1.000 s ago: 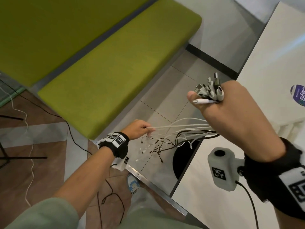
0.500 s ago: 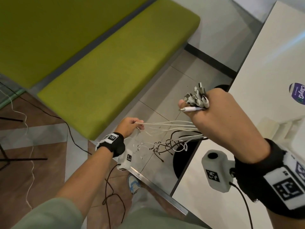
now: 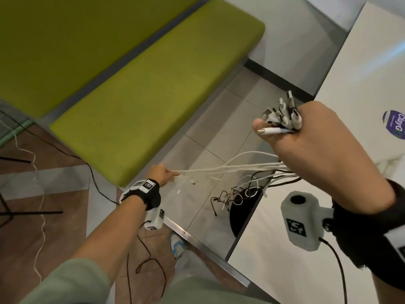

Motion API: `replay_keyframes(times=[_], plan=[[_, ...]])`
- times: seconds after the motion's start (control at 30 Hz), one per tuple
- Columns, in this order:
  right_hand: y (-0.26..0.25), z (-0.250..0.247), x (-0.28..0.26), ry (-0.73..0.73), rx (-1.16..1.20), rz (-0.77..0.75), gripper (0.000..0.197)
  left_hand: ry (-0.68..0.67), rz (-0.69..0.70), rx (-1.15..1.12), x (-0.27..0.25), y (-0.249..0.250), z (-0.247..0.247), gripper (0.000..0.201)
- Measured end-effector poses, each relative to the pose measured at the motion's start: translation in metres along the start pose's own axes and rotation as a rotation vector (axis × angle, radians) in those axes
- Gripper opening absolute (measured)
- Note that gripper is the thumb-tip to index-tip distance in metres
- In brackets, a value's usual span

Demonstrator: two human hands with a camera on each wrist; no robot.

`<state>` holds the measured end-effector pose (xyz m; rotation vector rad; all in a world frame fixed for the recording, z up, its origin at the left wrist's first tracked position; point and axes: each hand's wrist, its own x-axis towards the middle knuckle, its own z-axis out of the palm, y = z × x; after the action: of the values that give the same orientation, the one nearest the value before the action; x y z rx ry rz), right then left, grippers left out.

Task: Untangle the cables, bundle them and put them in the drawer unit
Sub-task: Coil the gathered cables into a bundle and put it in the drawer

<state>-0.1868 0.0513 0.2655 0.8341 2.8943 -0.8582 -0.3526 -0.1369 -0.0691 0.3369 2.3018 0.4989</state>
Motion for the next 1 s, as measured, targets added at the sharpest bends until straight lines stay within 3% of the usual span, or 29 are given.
replay_keyframes(times=[0.07,0.17,0.27,0.33,0.4,0.5,0.57,0.67,0.73,0.83,1.0], plan=[[0.002,-0.004,-0.002,0.002,-0.010,0.010,0.045,-0.080,-0.083,0.142,-0.001,-0.014,0.003,0.046],[0.003,-0.009,0.000,0.029,-0.017,0.011,0.044,-0.198,-0.202,0.181,-0.005,-0.036,0.011,0.052],[0.002,-0.008,0.001,0.008,-0.029,0.003,0.042,-0.112,-0.230,0.077,-0.009,-0.040,0.011,0.034],[0.002,-0.004,0.002,-0.002,-0.039,-0.011,0.041,-0.042,-0.257,-0.229,-0.007,-0.038,0.012,0.028],[0.001,-0.002,0.002,-0.002,-0.039,-0.014,0.044,-0.035,-0.309,-0.549,-0.007,-0.034,0.008,0.034],[0.002,-0.001,0.004,0.009,-0.063,-0.031,0.042,-0.028,-0.234,-0.727,-0.006,-0.031,0.006,0.030],[0.005,0.000,0.005,0.007,-0.080,-0.030,0.038,0.107,-0.212,-0.956,-0.001,-0.036,0.004,0.027],[0.007,0.005,0.005,-0.008,-0.079,0.008,0.040,0.374,-0.306,-1.265,0.010,-0.047,-0.003,0.033],[0.003,0.010,0.004,-0.025,-0.106,0.008,0.041,0.412,-0.392,-1.406,0.015,-0.050,-0.007,0.032],[-0.004,0.013,0.003,-0.046,-0.153,-0.013,0.042,0.342,-0.440,-1.424,0.022,-0.046,-0.010,0.033],[-0.008,0.002,0.007,-0.005,-0.118,-0.057,0.042,0.306,-0.391,-1.214,0.023,-0.036,-0.005,0.014]])
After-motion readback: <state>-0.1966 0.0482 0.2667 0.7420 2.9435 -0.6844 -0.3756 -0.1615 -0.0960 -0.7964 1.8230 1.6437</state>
